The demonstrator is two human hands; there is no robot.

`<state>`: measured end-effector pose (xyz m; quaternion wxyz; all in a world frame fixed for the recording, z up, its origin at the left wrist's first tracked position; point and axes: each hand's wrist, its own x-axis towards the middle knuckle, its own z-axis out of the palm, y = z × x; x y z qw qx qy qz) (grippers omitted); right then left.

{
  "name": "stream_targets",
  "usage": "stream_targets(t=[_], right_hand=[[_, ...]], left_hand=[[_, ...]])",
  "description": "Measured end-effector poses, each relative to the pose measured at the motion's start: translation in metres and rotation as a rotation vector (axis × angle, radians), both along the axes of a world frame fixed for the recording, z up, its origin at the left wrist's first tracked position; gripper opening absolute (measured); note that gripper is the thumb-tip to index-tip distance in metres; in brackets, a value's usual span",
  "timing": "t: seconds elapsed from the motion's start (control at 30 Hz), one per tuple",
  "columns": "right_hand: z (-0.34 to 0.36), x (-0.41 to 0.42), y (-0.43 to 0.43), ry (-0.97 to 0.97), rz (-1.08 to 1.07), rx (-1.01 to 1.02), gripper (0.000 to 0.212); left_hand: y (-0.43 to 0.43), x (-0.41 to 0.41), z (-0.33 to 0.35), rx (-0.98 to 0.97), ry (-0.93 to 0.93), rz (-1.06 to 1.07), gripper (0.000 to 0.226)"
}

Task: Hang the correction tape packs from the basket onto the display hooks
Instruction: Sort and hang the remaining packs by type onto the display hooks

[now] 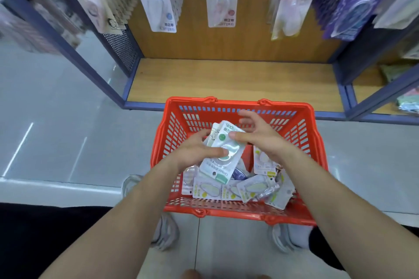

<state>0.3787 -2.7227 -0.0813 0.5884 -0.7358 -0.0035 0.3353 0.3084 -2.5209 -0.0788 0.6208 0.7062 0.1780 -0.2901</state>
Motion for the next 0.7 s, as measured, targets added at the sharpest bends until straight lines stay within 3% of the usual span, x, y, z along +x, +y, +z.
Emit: stream_targets(t=[0.13,0.23,0.47,0.7], right_hand=[[0.019,0.011,-0.011,0.005,0.444,-0.125,0.091],[0.021,0.014,-0.017,-0.066,0.571,-0.229,0.108],[0.027,0.017,-0.009,-0.075,0.839,-0.347,0.08],[0.019,0.014,-0.019,0.008,0.684,-0.22,0.045]], left_hand=[[0.0,-0.001,0.013,0.021,0.007,-0.17,0.083],[-0.002,-0.001,0.02,0.051,0.008,-0.231,0.086],[-0.008,-0.002,0.024,0.121,0.03,-0.398,0.084],[-0.003,0.003,0.016,0.075,-0.069,-0.205,0.071]])
